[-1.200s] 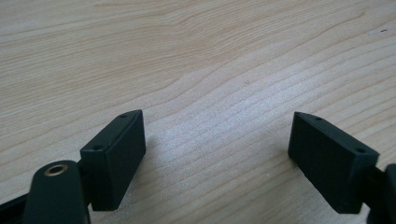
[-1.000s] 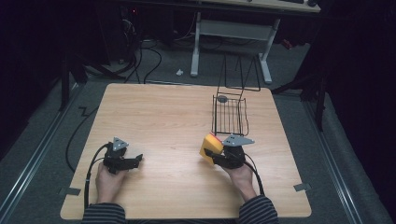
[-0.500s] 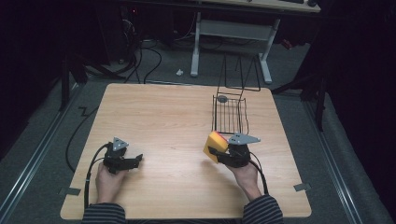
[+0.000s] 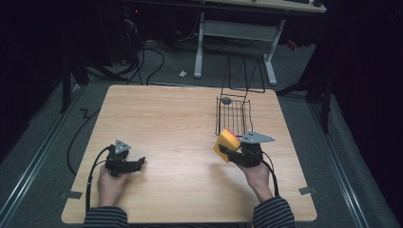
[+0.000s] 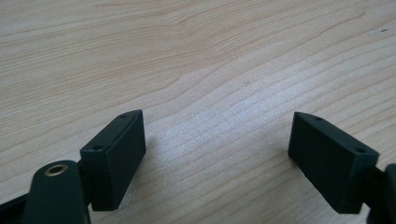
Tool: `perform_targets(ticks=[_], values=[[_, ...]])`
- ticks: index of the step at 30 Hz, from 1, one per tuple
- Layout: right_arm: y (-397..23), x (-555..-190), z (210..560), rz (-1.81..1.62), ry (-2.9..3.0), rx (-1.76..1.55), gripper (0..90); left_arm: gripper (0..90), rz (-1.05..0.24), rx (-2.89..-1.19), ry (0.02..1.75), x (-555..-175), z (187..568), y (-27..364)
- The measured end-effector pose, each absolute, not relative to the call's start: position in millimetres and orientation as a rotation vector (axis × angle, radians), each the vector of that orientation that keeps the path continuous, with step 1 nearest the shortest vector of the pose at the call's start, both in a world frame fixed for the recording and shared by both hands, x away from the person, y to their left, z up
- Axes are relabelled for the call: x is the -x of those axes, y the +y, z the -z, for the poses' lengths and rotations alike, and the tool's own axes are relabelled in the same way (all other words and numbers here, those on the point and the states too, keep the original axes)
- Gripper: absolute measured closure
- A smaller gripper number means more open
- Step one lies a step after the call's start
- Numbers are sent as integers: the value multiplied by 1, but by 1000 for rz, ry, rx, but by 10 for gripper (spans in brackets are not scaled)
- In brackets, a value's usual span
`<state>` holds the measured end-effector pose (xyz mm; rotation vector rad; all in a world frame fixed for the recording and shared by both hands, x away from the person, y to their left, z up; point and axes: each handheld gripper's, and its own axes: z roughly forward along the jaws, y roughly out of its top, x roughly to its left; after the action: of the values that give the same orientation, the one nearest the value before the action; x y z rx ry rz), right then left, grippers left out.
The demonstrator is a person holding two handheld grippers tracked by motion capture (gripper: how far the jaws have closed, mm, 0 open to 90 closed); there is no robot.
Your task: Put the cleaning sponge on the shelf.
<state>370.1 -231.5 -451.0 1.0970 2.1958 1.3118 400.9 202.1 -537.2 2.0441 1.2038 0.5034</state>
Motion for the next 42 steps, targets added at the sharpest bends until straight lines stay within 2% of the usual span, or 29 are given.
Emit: perform_targets(ticks=[24, 42], values=[[-261, -380, 431, -1316, 2085, -1164, 610, 192, -507, -2046, 1204, -400, 537, 202], [-267, -406, 429, -1301, 2044, -1208, 610, 193, -508, -2046, 1205, -400, 537, 202]])
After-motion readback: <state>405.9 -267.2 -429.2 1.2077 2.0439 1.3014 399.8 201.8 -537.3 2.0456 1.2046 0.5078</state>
